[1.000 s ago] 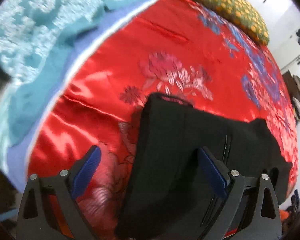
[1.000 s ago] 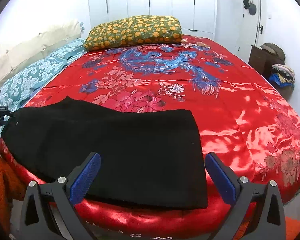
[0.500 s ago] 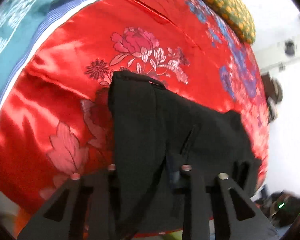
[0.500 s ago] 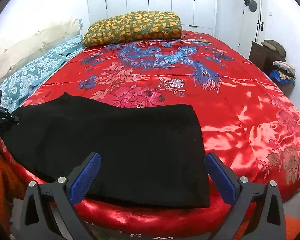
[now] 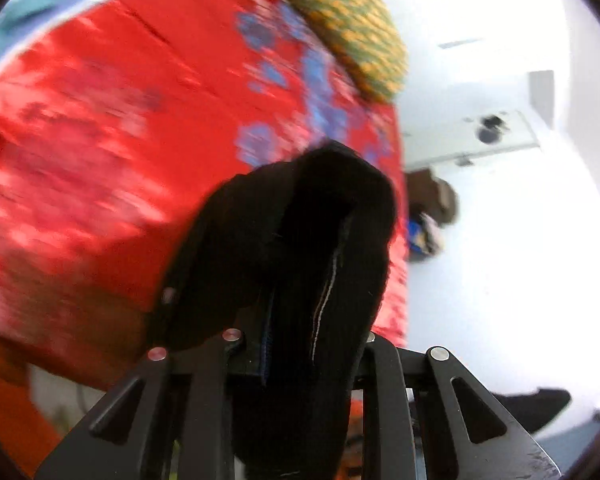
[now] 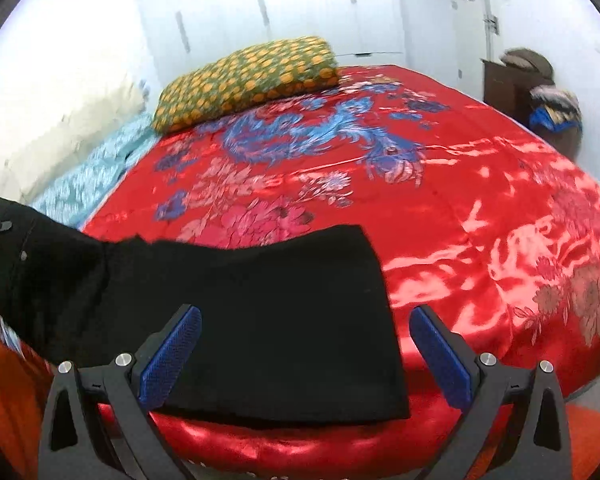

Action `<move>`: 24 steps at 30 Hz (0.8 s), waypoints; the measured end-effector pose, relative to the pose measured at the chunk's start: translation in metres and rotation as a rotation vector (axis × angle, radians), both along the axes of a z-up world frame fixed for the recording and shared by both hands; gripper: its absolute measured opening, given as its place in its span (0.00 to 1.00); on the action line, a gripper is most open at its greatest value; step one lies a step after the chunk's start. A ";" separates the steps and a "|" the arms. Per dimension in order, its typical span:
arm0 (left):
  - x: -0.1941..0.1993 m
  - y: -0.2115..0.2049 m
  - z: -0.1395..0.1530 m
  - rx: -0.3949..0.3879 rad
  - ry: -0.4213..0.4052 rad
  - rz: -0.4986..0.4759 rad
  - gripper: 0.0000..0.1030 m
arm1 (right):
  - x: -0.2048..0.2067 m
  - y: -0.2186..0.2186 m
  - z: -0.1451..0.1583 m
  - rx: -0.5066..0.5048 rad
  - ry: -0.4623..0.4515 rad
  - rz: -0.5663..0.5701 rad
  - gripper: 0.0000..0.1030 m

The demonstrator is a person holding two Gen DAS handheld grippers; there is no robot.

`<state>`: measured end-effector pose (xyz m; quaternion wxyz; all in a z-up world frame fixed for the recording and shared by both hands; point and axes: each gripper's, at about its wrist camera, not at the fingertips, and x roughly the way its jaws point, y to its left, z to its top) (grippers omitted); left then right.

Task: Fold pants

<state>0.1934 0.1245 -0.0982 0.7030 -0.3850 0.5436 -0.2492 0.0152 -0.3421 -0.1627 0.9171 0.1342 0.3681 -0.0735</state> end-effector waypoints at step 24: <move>-0.006 -0.265 -0.023 0.252 -0.166 -0.350 0.84 | -0.009 -0.047 -0.007 0.425 -0.038 0.165 1.00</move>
